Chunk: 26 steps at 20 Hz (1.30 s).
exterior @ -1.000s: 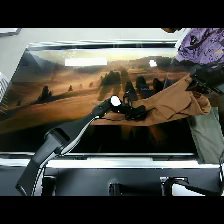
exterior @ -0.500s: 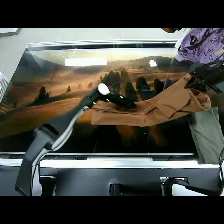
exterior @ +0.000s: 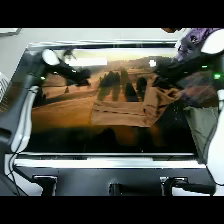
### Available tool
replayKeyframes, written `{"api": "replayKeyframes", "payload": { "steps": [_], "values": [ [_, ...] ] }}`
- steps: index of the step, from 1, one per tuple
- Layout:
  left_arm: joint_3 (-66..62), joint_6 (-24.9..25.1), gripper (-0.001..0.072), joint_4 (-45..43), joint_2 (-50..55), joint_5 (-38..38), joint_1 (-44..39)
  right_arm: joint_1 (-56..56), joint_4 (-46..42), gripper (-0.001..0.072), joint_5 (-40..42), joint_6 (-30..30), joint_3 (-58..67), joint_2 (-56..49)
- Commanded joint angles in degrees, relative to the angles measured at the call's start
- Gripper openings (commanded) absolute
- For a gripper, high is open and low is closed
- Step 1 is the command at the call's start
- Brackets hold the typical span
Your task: Fold the clothes and pants, and hang the long-sleeved shirts on hangers.
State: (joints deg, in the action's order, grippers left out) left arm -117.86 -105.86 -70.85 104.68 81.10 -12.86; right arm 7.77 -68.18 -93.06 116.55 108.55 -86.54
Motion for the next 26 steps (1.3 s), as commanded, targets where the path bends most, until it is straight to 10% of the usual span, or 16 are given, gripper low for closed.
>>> {"api": "replayKeyframes", "payload": {
  "steps": [1,26],
  "values": [
    [0.02,-0.2,0.0015,-10.54,-5.99,6.64,5.95,8.15,-0.46,0.0023,4.61,4.85,0.0,-3.52],
    [2.12,-0.02,0.0015,-10.88,-9.25,7.61,11.13,19.23,12.9,0.008,25.31,7.5,0.0,-21.05]
  ]
}}
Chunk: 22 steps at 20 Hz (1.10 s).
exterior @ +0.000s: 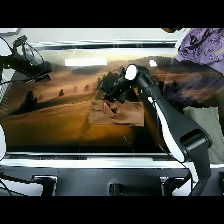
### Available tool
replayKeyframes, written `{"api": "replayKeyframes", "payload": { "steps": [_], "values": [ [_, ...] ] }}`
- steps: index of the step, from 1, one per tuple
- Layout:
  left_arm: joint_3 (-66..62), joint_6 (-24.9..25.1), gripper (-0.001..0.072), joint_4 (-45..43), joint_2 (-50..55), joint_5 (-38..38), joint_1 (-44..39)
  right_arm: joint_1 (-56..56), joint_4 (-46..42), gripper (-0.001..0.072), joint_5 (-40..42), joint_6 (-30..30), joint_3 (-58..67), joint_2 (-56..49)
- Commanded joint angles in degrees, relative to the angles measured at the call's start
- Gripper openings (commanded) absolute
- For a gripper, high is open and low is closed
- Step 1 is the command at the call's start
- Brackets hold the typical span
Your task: Fold the clothes and pants, and hang the long-sleeved shirts on hangers.
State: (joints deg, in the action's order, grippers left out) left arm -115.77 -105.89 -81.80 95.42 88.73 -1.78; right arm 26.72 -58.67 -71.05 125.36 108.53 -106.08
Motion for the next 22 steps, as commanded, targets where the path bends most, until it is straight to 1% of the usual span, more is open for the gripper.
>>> {"api": "replayKeyframes", "payload": {
  "steps": [1,2,3,4,5,7,10,12,13,14,15,17,20,22],
  "values": [
    [0.02,0.0,0.0015,0.07,0.02,-0.02,0.04,0.63,3.39,0.0123,3.89,-1.55,0.02,-1.86],
    [0.02,-0.02,0.0015,0.07,0.02,-0.02,0.04,1.18,3.34,0.0169,4.31,-2.03,0.02,-2.05],
    [0.02,-0.02,0.0015,0.07,0.02,-0.02,0.04,2.19,3.34,0.0281,5.09,-3.06,0.02,-2.16],
    [0.02,-0.02,0.0015,0.07,0.02,-0.02,0.04,3.06,3.32,0.0423,6.03,-3.41,0.02,-2.19],
    [0.02,-0.04,0.0015,0.07,0.02,0.0,0.04,3.58,3.58,0.0457,7.65,-4.76,0.02,-2.12],
    [0.02,-0.07,0.0015,0.07,0.02,0.02,0.02,3.82,3.91,0.0458,9.31,-5.6,0.02,-1.88],
    [0.02,-0.13,0.0015,0.07,0.02,0.02,0.02,1.07,4.0,0.0458,8.52,-6.75,0.02,0.13],
    [0.02,-0.2,0.0015,0.07,0.0,0.04,0.02,-3.3,3.98,0.0458,5.16,-10.6,0.04,2.97],
    [0.02,-0.2,0.0015,0.07,0.0,0.04,0.04,-6.34,3.74,0.0462,2.29,-14.01,0.02,4.81],
    [0.0,-0.2,0.0015,0.07,0.0,0.07,0.04,-9.62,3.26,0.0511,-1.01,-16.74,0.02,6.51],
    [0.0,-0.2,0.0016,0.07,0.0,0.17,0.04,-13.55,2.32,0.0542,-4.72,-19.58,0.02,8.24],
    [0.0,0.02,0.0015,0.07,0.0,0.39,0.04,-21.86,0.02,0.0555,-11.17,-24.61,-0.48,10.73],
    [0.0,0.0,0.0016,0.07,0.0,0.42,0.04,-33.11,0.5,0.0555,-15.02,-29.64,-7.13,12.44],
    [0.0,-0.02,0.0015,0.07,0.0,0.39,0.04,-37.59,4.63,0.0555,-13.9,-33.7,-15.08,12.5]
  ]
}}
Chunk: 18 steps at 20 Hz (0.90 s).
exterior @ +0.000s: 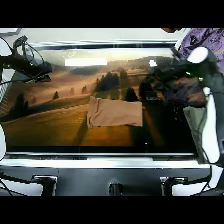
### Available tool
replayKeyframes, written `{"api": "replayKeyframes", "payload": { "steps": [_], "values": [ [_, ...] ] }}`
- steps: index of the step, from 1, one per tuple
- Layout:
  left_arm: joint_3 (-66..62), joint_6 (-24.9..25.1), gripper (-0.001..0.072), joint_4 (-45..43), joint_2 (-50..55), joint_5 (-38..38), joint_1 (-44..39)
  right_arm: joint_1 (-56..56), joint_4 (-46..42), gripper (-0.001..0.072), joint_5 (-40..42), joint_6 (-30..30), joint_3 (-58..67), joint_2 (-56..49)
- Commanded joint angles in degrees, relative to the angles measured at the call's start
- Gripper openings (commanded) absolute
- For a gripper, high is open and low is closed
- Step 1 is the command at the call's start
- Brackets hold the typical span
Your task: Fold the clothes and pants, and hang the long-sleeved shirts on hangers.
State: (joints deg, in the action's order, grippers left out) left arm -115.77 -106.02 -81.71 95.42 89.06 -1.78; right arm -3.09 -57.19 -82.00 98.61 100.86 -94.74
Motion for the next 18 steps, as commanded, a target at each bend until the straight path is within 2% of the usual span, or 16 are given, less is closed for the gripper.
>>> {"api": "replayKeyframes", "payload": {
  "steps": [1,8,11,16,17,18],
  "values": [
    [0.0,0.09,0.0015,-0.02,0.0,0.07,0.04,-9.11,5.49,0.0555,-1.09,-8.66,-12.04,1.16],
    [0.0,0.09,0.0016,0.0,0.02,0.09,0.02,-9.86,20.28,0.0549,16.2,-20.92,-36.83,0.68],
    [0.0,0.07,0.0016,0.0,0.02,0.09,-0.02,-9.25,23.85,0.0543,16.04,-24.17,-39.1,-1.77],
    [0.0,0.07,0.0016,0.0,0.02,0.09,-0.09,-4.04,25.11,0.0534,18.62,-25.51,-39.1,-4.74],
    [0.0,0.07,0.0016,0.0,0.02,0.09,-0.09,-2.95,25.53,0.0516,18.99,-25.51,-39.1,-5.25],
    [0.0,0.07,0.0016,0.0,0.02,0.09,-0.09,-1.92,25.66,0.045,19.17,-25.51,-39.1,-5.55]
  ]
}}
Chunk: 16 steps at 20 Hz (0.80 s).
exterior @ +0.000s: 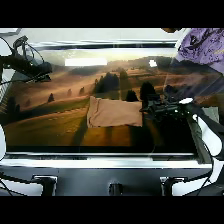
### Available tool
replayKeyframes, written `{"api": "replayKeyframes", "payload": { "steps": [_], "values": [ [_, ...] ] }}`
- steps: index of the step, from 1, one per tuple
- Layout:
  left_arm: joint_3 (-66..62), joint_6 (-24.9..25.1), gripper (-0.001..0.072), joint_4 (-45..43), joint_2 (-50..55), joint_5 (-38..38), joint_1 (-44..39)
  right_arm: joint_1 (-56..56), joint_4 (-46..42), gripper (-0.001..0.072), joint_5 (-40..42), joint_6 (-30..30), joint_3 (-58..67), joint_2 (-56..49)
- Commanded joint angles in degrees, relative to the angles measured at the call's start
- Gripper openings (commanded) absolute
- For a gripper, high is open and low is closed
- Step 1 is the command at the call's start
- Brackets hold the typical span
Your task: Fold the clothes and pants, and hang the long-sleeved shirts on hangers.
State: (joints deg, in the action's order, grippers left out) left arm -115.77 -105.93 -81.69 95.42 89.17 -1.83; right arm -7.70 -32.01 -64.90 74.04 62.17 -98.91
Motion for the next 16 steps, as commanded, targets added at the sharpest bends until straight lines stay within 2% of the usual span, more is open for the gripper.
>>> {"api": "replayKeyframes", "payload": {
  "steps": [1,2,3,7,10,16],
  "values": [
    [0.0,-0.04,0.0016,-0.02,0.02,-0.02,-0.04,3.34,0.48,0.0335,2.19,-0.94,-0.39,-1.36],
    [0.0,-0.07,0.0016,-0.02,0.02,-0.02,-0.04,3.54,1.53,0.0155,1.9,-0.98,-0.39,-1.25],
    [0.0,-0.15,0.0016,-0.02,0.02,-0.02,-0.04,3.28,1.97,0.0021,1.84,-0.98,-0.2,-1.01],
    [0.0,-0.15,0.0016,-0.02,0.02,-0.02,-0.04,0.11,1.18,0.0024,-0.55,1.2,5.49,0.72],
    [0.0,-0.15,0.0016,-0.02,0.02,-0.02,-0.04,-4.04,0.2,0.0024,-1.77,6.03,13.0,0.9],
    [0.0,-0.15,0.0016,-0.02,0.02,-0.02,-0.04,-13.4,-7.06,0.0024,-2.67,16.06,27.89,0.9]
  ]
}}
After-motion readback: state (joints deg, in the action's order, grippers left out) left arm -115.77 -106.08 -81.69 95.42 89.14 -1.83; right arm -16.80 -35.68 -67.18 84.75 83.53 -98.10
